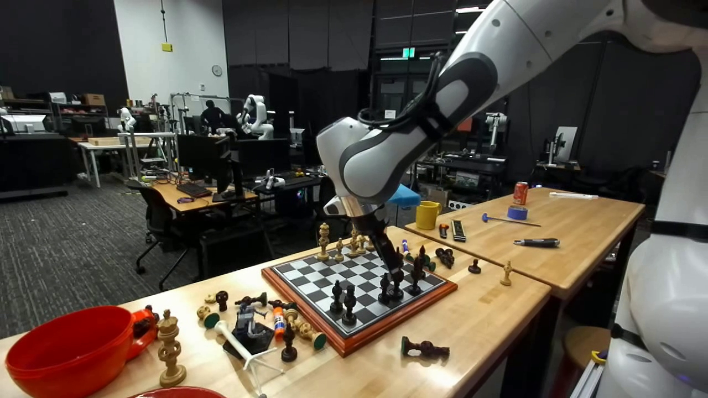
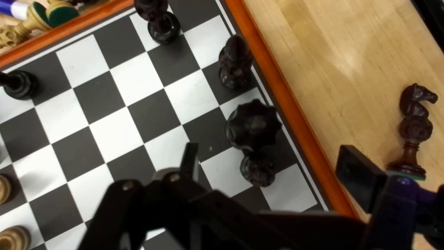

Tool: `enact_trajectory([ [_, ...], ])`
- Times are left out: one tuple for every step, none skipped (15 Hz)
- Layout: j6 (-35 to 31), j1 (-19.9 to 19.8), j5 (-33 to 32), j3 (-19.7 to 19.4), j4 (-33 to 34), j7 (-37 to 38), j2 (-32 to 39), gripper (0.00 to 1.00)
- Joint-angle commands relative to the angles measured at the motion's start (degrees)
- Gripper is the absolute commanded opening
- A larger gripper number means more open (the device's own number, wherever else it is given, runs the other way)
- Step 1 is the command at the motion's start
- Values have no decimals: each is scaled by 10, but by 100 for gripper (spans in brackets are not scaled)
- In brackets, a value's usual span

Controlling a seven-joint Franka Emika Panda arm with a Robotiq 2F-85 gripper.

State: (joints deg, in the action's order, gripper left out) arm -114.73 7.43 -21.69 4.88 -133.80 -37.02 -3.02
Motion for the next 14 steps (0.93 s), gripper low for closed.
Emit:
enact_trajectory([
  [19,-1,22,5,16,-26,15,100],
  [17,-2,26,5,18,-32,18,100],
  [12,-3,30,4,19,-41,22,100],
  [12,-4,35,3,22,-47,25,100],
  [11,-6,37,2,25,-52,28,100],
  [10,-7,40,2,27,-58,31,100],
  [9,-9,44,1,30,-63,33,100],
  [9,-11,49,1,33,-72,36,100],
  [10,-13,54,1,36,-78,40,100],
  [9,-14,57,0,39,-82,42,100],
  [10,-16,60,0,41,-87,45,100],
  [9,-18,61,0,43,-90,48,86],
  [8,-19,64,0,45,-96,50,73],
  [7,-21,65,0,46,-97,52,68],
])
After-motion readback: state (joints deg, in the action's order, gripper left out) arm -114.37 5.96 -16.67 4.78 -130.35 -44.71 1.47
